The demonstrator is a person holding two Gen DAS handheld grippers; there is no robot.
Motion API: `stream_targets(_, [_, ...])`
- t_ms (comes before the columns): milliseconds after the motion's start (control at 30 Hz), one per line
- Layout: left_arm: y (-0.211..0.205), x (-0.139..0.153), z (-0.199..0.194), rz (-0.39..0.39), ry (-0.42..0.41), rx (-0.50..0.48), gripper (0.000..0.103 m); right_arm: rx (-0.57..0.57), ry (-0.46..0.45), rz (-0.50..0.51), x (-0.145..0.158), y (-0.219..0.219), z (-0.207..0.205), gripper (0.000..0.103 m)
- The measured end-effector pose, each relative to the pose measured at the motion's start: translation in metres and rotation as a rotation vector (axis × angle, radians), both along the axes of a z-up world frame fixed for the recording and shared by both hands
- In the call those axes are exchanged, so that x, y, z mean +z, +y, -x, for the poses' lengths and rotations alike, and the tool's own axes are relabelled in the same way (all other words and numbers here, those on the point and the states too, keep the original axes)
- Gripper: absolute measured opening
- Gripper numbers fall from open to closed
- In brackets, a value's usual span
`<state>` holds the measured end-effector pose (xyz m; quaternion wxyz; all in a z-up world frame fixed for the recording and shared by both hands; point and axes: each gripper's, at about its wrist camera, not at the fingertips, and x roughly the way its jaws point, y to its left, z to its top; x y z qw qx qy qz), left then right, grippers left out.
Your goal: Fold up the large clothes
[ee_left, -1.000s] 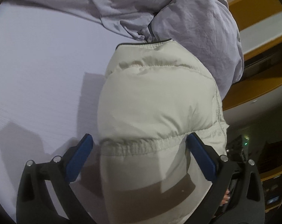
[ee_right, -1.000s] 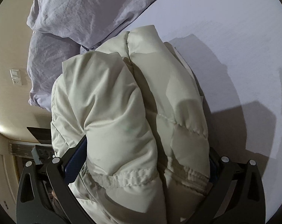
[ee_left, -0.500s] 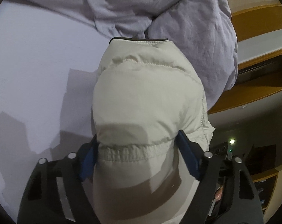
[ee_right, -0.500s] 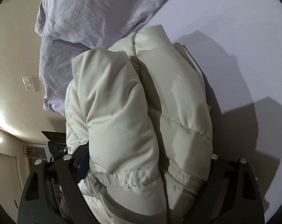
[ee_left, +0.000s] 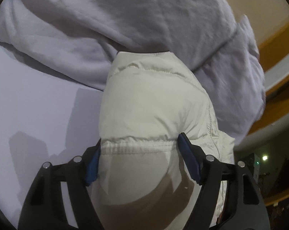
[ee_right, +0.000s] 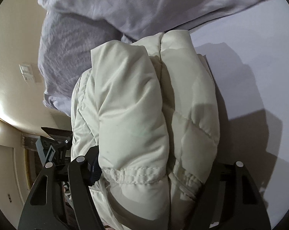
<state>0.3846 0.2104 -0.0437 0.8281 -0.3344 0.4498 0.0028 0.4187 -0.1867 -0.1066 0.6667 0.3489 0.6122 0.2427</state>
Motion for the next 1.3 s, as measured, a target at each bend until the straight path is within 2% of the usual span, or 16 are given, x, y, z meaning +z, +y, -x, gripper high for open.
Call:
stream_targets(100, [0.007, -0.006, 0.001, -0.017, 0.015, 0.018, 0.076, 0.035, -0.005, 0.05, 0.004, 0.003, -0.002, 0.08])
stream_targets(167, [0.006, -0.004, 0.003, -0.079, 0.007, 0.02, 0.081, 0.063, -0.021, 0.088, 0.011, 0.0, -0.003, 0.081])
stream_targets(300, [-0.003, 0.011, 0.0, -0.215, -0.009, 0.021, 0.082, 0.075, -0.08, 0.185, 0.032, -0.015, -0.002, 0.086])
stream_targets(400, [-0.011, 0.027, -0.004, -0.309, -0.039, 0.022, 0.084, 0.059, -0.155, 0.271, 0.053, -0.022, -0.003, 0.086])
stream_targets(533, [-0.033, 0.045, -0.013, -0.414, -0.1, 0.01, 0.086, 0.073, -0.268, 0.391, 0.075, -0.005, -0.011, 0.086])
stream_targets(767, [-0.063, 0.051, -0.026, -0.502, -0.135, -0.019, 0.088, 0.064, -0.521, 0.542, 0.103, 0.049, -0.019, 0.085])
stream_targets(900, [-0.073, 0.033, -0.03, -0.534, -0.102, -0.051, 0.088, 0.099, -0.613, 0.612, 0.099, 0.08, -0.024, 0.084])
stream_targets(1000, [-0.078, 0.026, -0.026, -0.572, -0.111, -0.058, 0.088, 0.119, -0.653, 0.651, 0.092, 0.091, -0.023, 0.084])
stream_targets(1133, [-0.078, 0.02, -0.023, -0.569, -0.126, -0.056, 0.088, 0.147, -0.634, 0.682, 0.068, 0.1, -0.023, 0.084])
stream_targets(1300, [-0.082, 0.012, -0.02, -0.571, -0.14, -0.058, 0.089, 0.12, -0.624, 0.657, 0.051, 0.091, -0.018, 0.084])
